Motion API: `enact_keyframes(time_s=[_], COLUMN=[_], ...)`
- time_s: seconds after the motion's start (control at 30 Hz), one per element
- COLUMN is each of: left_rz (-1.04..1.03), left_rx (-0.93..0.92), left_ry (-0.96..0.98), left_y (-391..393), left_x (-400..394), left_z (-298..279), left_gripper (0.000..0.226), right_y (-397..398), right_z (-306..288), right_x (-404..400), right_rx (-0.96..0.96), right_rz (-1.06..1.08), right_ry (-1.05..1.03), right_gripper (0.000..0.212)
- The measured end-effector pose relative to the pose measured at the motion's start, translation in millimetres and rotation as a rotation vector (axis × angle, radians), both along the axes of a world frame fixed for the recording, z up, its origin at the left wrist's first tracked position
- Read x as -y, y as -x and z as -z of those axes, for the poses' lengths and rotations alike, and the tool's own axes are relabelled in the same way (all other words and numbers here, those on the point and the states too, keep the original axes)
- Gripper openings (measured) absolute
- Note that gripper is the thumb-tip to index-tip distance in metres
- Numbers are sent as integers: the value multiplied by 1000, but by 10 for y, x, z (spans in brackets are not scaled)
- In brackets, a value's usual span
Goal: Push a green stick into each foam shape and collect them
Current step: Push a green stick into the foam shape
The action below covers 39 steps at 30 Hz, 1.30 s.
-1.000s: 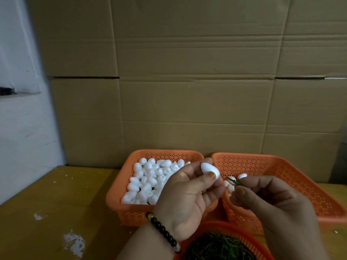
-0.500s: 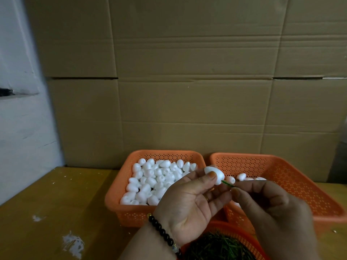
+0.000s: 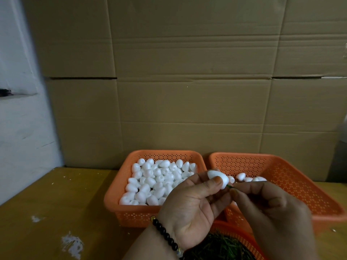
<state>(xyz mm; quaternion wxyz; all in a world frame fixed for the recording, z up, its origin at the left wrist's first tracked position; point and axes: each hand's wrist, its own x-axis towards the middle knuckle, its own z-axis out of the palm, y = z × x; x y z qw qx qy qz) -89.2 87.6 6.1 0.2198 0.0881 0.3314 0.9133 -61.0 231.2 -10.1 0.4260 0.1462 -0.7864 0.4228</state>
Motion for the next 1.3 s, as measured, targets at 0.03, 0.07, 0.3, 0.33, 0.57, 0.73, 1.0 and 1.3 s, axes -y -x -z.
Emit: enact_keyframes(time_s=[0.03, 0.07, 0.3, 0.33, 0.57, 0.73, 1.0, 1.3], left_rz=[-3, -7, -31, -33, -36, -44, -57, -57], left_rx=[-2, -3, -23, -23, -20, -24, -25, -21], left_ry=[3, 5, 30, 31, 43, 41, 40, 36], left_y=[0, 2, -12, -13, -22, -31, -38, -10], left_x=[-1, -4, -32, -38, -55, -63, -76, -71], left_z=[4, 11, 11, 9, 7, 14, 23, 40], left_gripper=[24, 24, 20, 20, 22, 29, 34, 24], right_y=[4, 7, 7, 9, -1, 3, -6, 47], right_z=[5, 7, 11, 15, 0, 15, 4, 73], right_x=[-3, -5, -3, -7, -7, -20, -5, -50], right_rx=[0, -1, 11, 13, 23, 20, 19, 67], right_rz=[-3, -5, -14, -15, -8, -11, 5, -46], right_ry=[5, 8, 15, 21, 11, 27, -12, 79], right_gripper=[45, 45, 47, 46, 47, 46, 49, 45])
